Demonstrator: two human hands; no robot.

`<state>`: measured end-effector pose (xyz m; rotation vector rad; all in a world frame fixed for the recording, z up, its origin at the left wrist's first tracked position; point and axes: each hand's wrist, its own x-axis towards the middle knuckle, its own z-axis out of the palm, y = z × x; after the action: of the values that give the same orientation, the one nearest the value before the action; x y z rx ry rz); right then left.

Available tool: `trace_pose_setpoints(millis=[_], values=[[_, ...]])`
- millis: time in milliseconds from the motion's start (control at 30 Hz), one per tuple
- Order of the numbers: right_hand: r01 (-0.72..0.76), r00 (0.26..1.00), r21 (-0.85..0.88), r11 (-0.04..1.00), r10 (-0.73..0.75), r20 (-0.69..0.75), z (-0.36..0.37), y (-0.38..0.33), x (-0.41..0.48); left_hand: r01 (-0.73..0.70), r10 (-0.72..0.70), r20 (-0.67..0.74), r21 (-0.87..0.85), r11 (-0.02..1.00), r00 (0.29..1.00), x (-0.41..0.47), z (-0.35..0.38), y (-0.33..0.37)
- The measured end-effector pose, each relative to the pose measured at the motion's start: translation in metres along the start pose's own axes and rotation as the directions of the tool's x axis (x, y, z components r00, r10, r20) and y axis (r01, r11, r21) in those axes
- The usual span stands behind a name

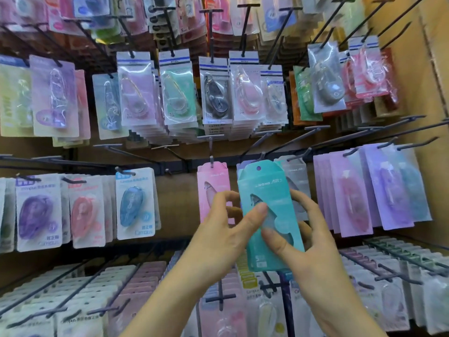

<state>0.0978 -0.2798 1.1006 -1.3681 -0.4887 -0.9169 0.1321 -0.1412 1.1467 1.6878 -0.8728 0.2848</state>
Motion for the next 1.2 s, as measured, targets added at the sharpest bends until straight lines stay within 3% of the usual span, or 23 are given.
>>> trace_pose_setpoints(millis=[67, 167, 233, 300, 367, 533, 700, 867, 1067, 1200], values=[[0.044, 0.998, -0.04, 0.998, -0.042, 0.048, 0.004, 0.001, -0.004, 0.014, -0.02, -0.032, -0.172, 0.985, 0.999, 0.0, 0.006, -0.005], [0.061, 0.993, -0.124, 0.99, -0.047, 0.113, 0.005, 0.001, -0.011, 0.002, -0.023, -0.074, -0.271, 0.963, 0.997, -0.001, 0.008, -0.008], [0.013, 0.988, -0.067, 0.998, -0.002, 0.157, 0.001, 0.0, -0.011, 0.005, -0.025, -0.06, -0.303, 0.953, 0.998, -0.002, 0.006, -0.01], [-0.076, 0.982, 0.083, 0.994, 0.06, 0.178, -0.005, 0.001, -0.008, 0.028, -0.048, -0.056, -0.311, 0.95, 0.997, 0.0, 0.002, -0.013], [-0.098, 0.989, 0.125, 0.987, 0.082, 0.125, -0.013, 0.005, -0.003, 0.052, -0.072, -0.051, -0.317, 0.947, 0.996, 0.002, -0.002, -0.016], [-0.034, 0.999, -0.037, 0.999, 0.034, -0.002, -0.025, 0.008, 0.003, 0.036, -0.058, -0.065, -0.295, 0.955, 0.996, 0.004, -0.007, -0.017], [-0.026, 1.0, -0.064, 0.998, 0.027, 0.014, -0.03, -0.002, 0.014, 0.031, -0.022, 0.042, -0.237, 0.971, 0.999, 0.005, -0.001, -0.011], [-0.061, 0.998, -0.047, 0.997, 0.06, -0.027, -0.044, -0.005, 0.023, 0.007, 0.001, 0.032, -0.224, 0.975, 0.999, 0.014, 0.017, -0.006], [0.083, 0.994, -0.166, 0.983, -0.094, -0.056, -0.08, -0.016, 0.049, -0.06, 0.049, -0.042, -0.294, 0.954, 0.998, 0.025, 0.057, 0.004], [0.18, 0.983, -0.161, 0.97, -0.185, -0.016, -0.097, -0.019, 0.073, -0.155, 0.096, -0.209, -0.283, 0.947, 0.973, 0.032, 0.073, 0.009]])
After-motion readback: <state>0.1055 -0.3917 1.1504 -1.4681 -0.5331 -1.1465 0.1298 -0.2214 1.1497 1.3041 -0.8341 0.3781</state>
